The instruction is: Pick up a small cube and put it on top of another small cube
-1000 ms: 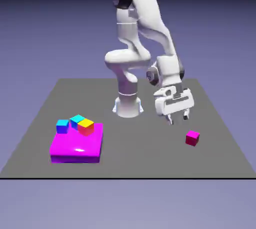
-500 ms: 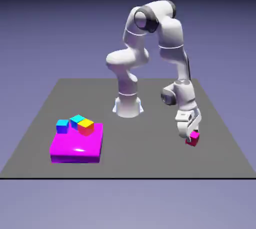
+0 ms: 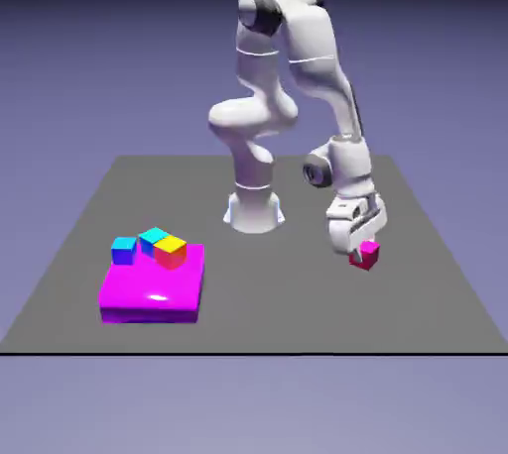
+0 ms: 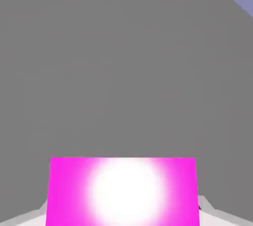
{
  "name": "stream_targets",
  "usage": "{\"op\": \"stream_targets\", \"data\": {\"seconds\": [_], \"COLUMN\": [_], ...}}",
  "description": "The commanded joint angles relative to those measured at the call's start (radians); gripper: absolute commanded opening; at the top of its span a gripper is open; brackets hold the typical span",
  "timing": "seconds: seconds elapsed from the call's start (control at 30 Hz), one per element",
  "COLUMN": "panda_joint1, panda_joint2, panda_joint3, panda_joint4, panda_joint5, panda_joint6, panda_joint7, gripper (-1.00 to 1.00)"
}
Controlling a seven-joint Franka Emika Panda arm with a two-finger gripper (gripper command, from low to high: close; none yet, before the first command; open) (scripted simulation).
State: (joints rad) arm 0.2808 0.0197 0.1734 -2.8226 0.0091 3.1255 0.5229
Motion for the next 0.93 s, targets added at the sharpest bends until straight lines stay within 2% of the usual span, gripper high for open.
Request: {"op": "stream_targets", "data": {"seconds": [0.0, 0.5, 0.8, 0.83, 0.9], "panda_joint1": [-0.037, -0.531, -0.316, -0.316, -0.344], "panda_joint2": [-0.034, -0.525, -0.241, -0.241, -0.277], "panda_joint3": [-0.037, -0.569, -0.749, -0.749, -0.726], "panda_joint4": [-0.007, -0.108, -0.103, -0.103, -0.104], "panda_joint5": [-0.011, -0.191, -0.067, -0.067, -0.083], "panda_joint6": [-0.025, -0.399, -0.113, -0.113, -0.15], "panda_joint7": [0.0, 0.013, -0.077, -0.077, -0.065], "gripper": [-1.0, -1.0, -1.0, 1.0, 1.0]}}
